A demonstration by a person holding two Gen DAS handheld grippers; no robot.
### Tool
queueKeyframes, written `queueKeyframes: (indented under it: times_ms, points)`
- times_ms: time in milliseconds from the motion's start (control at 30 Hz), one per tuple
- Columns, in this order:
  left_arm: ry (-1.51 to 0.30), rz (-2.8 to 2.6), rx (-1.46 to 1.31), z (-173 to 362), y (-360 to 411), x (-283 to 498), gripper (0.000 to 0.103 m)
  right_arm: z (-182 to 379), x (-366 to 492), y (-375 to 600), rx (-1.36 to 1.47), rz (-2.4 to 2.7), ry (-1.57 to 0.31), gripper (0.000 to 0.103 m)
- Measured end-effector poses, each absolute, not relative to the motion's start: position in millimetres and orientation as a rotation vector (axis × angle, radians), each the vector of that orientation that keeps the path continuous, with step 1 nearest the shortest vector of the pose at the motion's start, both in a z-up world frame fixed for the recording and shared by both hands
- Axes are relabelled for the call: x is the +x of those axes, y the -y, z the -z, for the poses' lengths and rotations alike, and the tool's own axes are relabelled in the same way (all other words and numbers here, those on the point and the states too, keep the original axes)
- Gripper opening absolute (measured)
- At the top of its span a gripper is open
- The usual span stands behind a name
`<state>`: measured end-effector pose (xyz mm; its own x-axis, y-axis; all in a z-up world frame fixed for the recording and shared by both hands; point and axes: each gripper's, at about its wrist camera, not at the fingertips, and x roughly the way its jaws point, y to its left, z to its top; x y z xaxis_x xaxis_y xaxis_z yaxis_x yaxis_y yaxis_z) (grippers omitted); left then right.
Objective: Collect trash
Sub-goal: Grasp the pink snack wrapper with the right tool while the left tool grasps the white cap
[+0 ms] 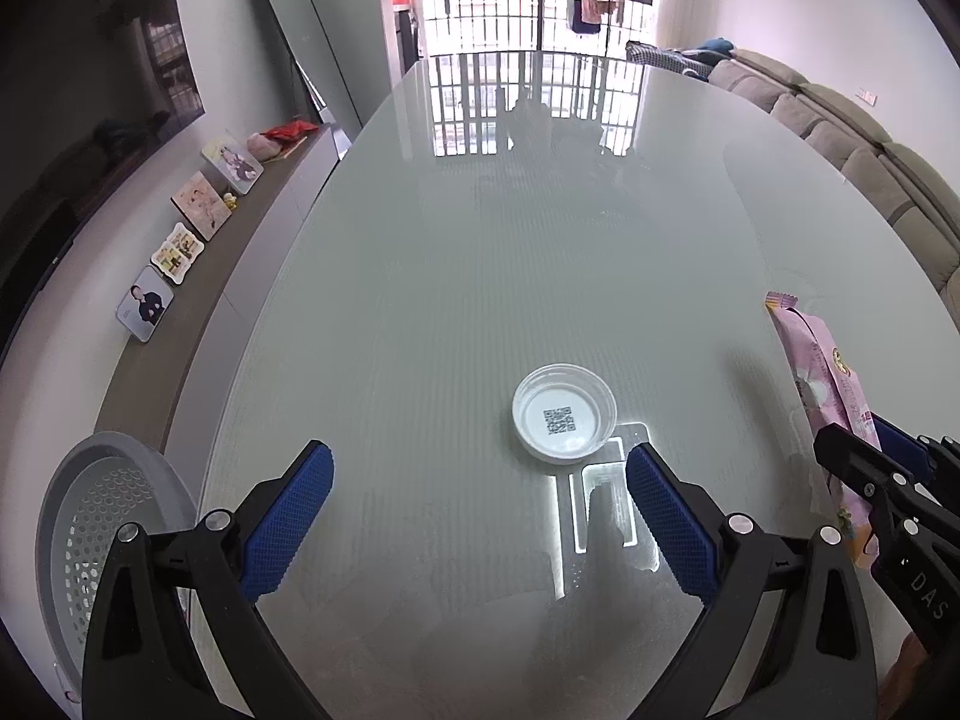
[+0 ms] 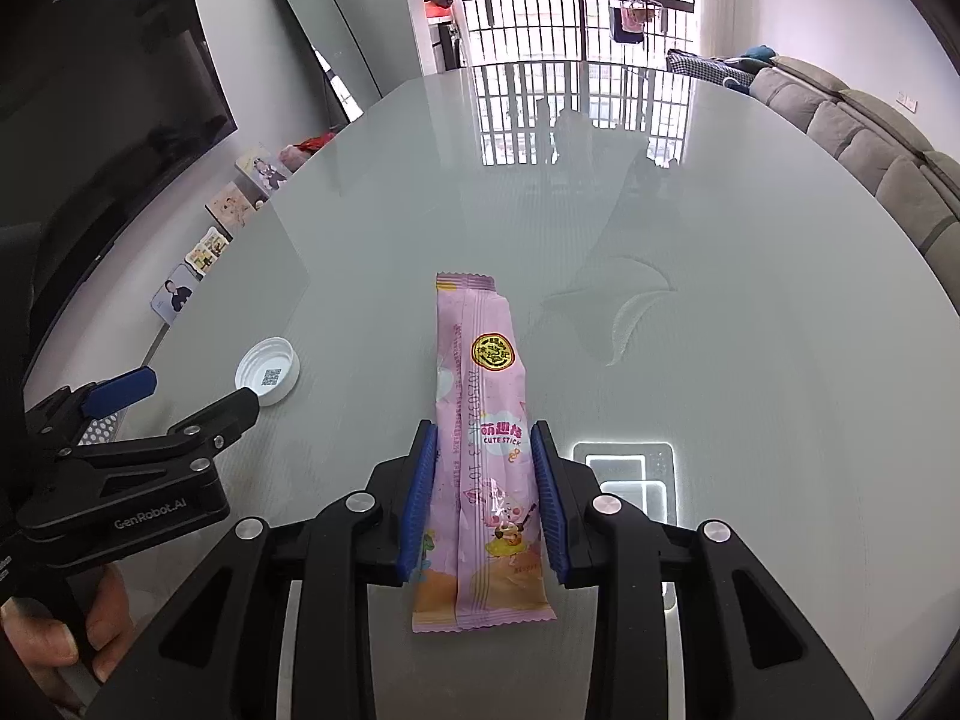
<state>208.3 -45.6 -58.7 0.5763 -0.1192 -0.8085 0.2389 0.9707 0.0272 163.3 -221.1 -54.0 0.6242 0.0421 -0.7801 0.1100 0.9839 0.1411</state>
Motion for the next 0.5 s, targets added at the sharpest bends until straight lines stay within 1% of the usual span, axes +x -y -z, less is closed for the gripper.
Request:
queueKeyframes:
  times_ms: [133,233,267,300,433,500]
  points:
    - [-0.945,0.211,0.146,64.6,53.9,218.8,0.096,52.2,160.4,227.2,0.206,0.030,-0.888,0.031]
    - [-0.954,0.214,0.142,68.3,56.9,224.2,0.094,53.1,157.2,230.8,0.221,0.024,-0.882,0.031]
    - [-0.957,0.217,0.140,69.4,57.0,224.9,0.090,53.4,156.0,232.0,0.227,0.023,-0.881,0.031]
    - [-0.962,0.222,0.142,70.4,58.3,225.4,0.083,53.2,155.3,233.2,0.232,0.021,-0.880,0.031]
    - [-0.963,0.233,0.142,72.7,57.8,226.5,0.075,53.3,154.1,236.7,0.249,0.012,-0.877,0.031]
    - [-0.959,0.247,0.139,72.2,58.4,225.5,0.061,53.1,152.4,237.8,0.251,0.008,-0.875,0.031]
